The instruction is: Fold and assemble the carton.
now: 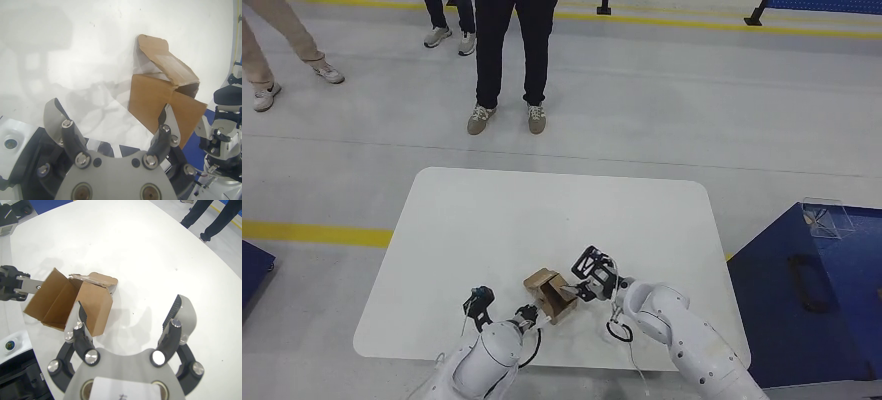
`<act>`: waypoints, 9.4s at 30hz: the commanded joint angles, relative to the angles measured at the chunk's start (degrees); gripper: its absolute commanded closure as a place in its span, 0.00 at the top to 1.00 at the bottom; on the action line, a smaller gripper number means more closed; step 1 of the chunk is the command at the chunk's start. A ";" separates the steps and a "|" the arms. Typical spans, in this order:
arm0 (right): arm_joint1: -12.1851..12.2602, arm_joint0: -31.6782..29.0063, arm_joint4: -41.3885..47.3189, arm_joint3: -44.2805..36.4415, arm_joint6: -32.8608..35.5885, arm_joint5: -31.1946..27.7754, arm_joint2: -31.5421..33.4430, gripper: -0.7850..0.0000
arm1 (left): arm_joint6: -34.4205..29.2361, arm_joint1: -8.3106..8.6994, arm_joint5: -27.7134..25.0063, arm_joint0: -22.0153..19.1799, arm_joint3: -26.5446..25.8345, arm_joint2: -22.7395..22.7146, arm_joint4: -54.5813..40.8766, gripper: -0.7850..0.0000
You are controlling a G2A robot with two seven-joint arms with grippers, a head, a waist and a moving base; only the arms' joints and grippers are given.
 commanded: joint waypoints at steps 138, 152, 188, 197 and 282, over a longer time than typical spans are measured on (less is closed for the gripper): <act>-9.86 8.35 -5.44 14.58 -18.68 16.93 -6.99 1.00 | 37.32 -18.99 -72.07 19.76 6.21 -12.48 -15.63 1.00; -12.86 11.09 -8.62 21.50 -19.27 20.59 -10.81 1.00 | 44.66 -19.48 -80.36 11.16 21.14 -9.16 -26.29 1.00; -14.88 11.22 -12.63 23.67 -19.01 17.54 -8.96 1.00 | 57.67 -20.71 -87.83 2.25 29.37 -13.92 -20.23 1.00; -14.90 11.11 -13.57 23.24 -18.75 16.97 -7.66 1.00 | 53.23 -20.49 -91.99 3.11 27.49 -13.81 -16.70 1.00; -11.58 5.87 -15.30 11.34 -5.85 12.27 5.41 1.00 | 22.44 -16.74 -42.85 6.26 15.56 -12.04 -8.27 0.76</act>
